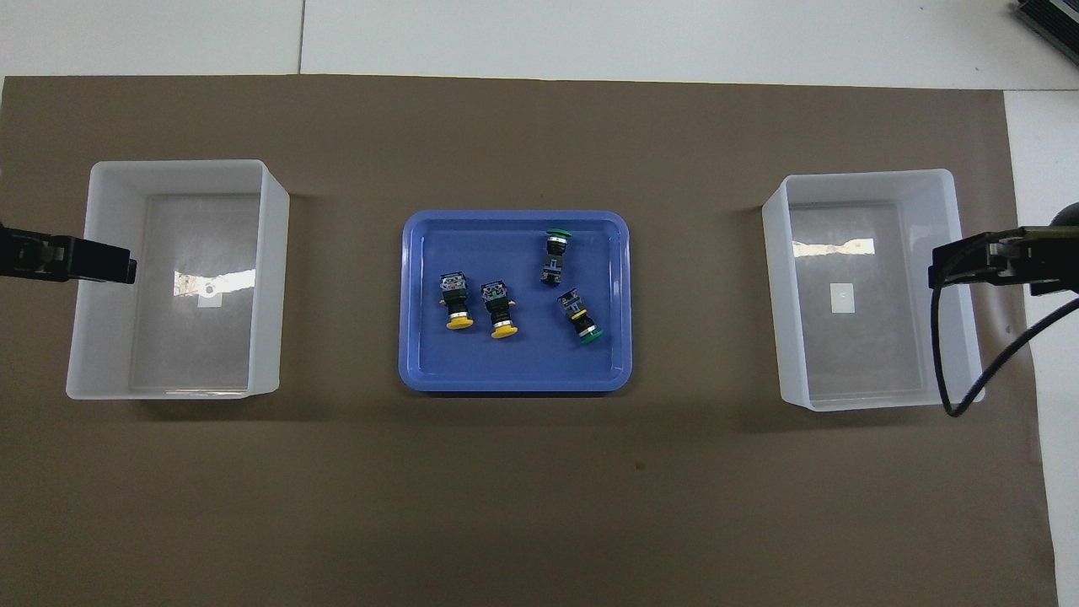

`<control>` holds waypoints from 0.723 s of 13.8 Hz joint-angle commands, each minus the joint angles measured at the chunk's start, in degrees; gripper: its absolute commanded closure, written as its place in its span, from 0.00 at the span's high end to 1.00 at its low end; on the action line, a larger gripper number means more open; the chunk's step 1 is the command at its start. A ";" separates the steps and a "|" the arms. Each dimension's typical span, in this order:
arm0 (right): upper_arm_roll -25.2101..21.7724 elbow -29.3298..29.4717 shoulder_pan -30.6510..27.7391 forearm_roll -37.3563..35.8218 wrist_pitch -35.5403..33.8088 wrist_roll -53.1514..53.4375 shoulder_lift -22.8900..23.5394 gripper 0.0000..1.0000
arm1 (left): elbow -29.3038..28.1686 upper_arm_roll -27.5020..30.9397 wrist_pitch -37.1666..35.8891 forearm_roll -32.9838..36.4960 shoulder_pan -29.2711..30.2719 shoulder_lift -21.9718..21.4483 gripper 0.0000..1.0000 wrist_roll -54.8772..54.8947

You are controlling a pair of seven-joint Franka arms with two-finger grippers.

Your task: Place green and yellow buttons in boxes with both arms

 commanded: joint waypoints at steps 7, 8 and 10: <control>0.23 -1.08 -0.48 1.18 -0.61 0.20 -1.11 1.00 | 0.36 0.22 -2.52 -0.28 0.11 -0.12 1.00 -0.39; 0.31 -1.00 -0.65 1.18 -0.61 0.20 -1.11 1.00 | 0.10 0.22 -2.43 -0.28 0.11 -0.12 1.00 -0.39; 0.31 -0.82 -0.30 1.18 -0.61 0.11 -1.19 1.00 | -0.70 0.22 -2.00 -0.28 -0.33 -0.38 1.00 -0.48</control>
